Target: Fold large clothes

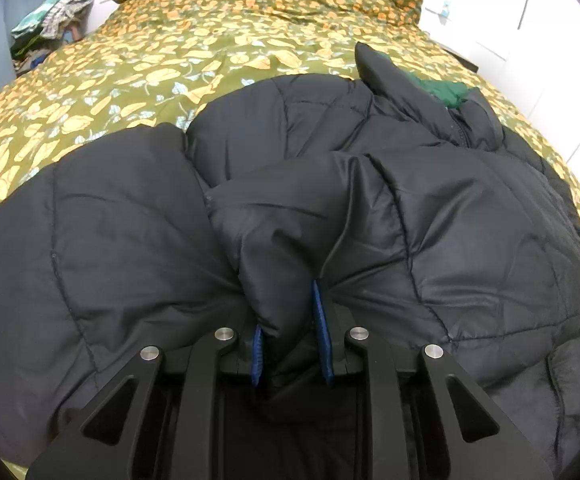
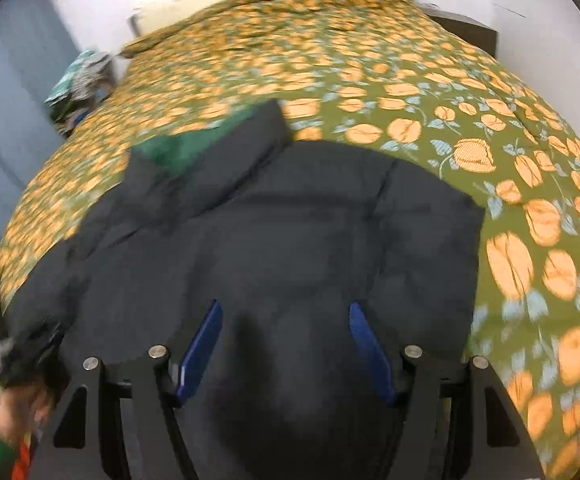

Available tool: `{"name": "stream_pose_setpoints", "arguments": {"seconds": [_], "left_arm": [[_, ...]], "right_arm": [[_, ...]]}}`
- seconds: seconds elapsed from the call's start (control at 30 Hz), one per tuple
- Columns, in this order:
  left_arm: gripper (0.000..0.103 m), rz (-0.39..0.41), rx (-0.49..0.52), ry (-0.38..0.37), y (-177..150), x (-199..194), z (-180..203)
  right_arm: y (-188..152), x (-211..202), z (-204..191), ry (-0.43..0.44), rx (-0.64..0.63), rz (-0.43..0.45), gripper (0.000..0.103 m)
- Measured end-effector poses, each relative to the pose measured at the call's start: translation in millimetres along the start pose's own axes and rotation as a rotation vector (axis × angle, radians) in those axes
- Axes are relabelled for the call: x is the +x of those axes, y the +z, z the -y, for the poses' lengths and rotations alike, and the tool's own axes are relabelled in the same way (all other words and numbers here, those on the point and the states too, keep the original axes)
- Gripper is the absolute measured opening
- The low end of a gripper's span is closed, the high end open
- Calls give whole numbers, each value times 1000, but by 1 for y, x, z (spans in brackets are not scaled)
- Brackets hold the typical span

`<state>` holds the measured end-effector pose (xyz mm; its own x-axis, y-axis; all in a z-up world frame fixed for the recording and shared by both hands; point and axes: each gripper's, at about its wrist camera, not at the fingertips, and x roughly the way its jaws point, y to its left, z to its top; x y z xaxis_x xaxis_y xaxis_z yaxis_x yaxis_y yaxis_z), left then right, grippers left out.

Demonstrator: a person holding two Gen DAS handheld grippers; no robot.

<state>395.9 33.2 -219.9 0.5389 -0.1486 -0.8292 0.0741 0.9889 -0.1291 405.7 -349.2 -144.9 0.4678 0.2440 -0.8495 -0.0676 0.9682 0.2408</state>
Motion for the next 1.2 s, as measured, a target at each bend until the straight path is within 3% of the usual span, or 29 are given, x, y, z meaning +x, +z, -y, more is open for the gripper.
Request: {"name": "stream_pose_setpoints", "arguments": {"seconds": [0.13, 0.27, 0.37, 0.47, 0.53, 0.57, 0.63, 0.73, 0.93, 1.07, 1.2], "left_arm": [[22, -3, 12, 15, 0, 1, 3], [23, -16, 26, 37, 2, 2, 6], [25, -37, 41, 60, 6, -1, 8], [41, -66, 18, 71, 6, -17, 7], [66, -69, -11, 63, -1, -36, 4], [73, -63, -17, 66, -4, -44, 3], [87, -45, -23, 61, -17, -70, 1], [88, -40, -21, 45, -39, -105, -7], [90, -44, -92, 73, -73, -150, -47], [90, -40, -165, 122, -86, -169, -87], [90, -44, -314, 169, -100, -177, -143]], "right_arm": [[-39, -22, -17, 38, -23, -1, 67], [-60, 19, -9, -17, -3, -94, 67], [-63, 27, -9, -38, 10, -77, 67], [-63, 11, -19, -63, 10, -62, 67], [-69, -14, -25, -29, -1, -13, 69], [-70, -24, -29, -27, -14, 9, 70], [-80, -52, -40, -29, -51, 63, 85], [-109, -88, -54, -17, -61, 127, 88], [-174, -110, -78, 65, -10, 120, 88], [-206, -115, -90, 91, 23, 102, 88], [-218, -124, -100, 93, -1, 102, 88]]}}
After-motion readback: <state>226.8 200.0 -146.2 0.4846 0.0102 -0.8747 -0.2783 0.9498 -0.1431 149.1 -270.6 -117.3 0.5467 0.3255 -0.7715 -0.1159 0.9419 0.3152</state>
